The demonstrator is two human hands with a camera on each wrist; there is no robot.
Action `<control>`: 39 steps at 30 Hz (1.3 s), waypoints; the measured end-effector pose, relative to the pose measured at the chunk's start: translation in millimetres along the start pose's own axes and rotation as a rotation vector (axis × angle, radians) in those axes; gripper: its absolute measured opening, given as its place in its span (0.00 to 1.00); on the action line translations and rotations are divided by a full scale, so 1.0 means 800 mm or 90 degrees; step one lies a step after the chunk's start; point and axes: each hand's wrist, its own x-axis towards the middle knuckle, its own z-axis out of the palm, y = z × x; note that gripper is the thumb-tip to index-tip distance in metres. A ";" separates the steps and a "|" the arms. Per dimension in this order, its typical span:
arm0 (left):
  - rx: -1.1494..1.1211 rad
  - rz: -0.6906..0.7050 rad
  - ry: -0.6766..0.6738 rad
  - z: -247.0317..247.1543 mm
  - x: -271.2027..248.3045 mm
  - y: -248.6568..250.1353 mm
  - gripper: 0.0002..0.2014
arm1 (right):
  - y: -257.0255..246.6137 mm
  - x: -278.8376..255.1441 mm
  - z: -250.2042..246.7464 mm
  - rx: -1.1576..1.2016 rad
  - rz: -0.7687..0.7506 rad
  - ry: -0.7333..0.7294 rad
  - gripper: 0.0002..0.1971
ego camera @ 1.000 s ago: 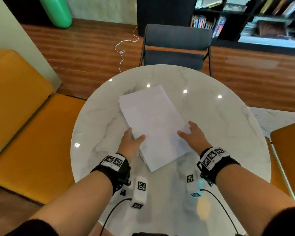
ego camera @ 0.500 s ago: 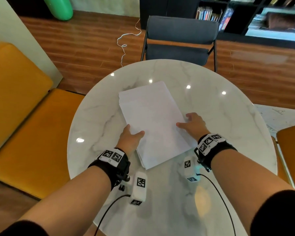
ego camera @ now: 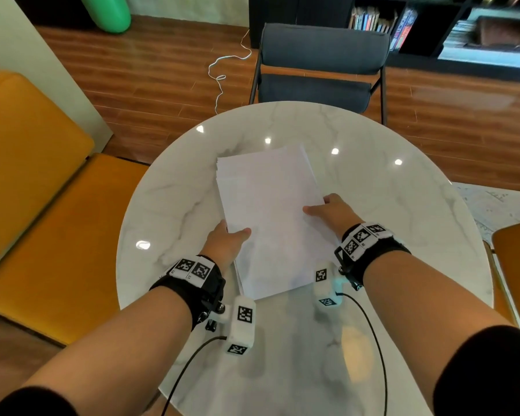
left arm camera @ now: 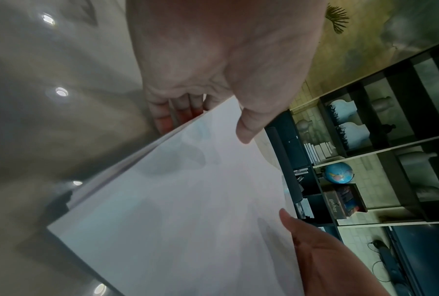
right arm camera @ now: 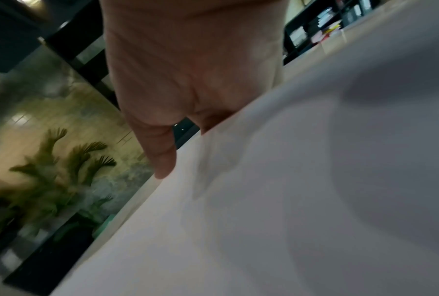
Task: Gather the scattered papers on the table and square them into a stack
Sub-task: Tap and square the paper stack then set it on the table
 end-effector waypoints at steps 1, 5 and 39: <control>0.001 -0.002 -0.002 0.000 0.000 0.001 0.39 | 0.001 -0.002 0.000 0.052 0.003 -0.016 0.34; 0.015 -0.005 -0.002 -0.009 -0.003 0.000 0.36 | 0.017 -0.018 0.002 0.074 0.010 -0.081 0.32; -0.232 0.385 -0.025 -0.043 -0.134 0.045 0.15 | -0.020 -0.228 -0.061 0.280 -0.479 0.137 0.14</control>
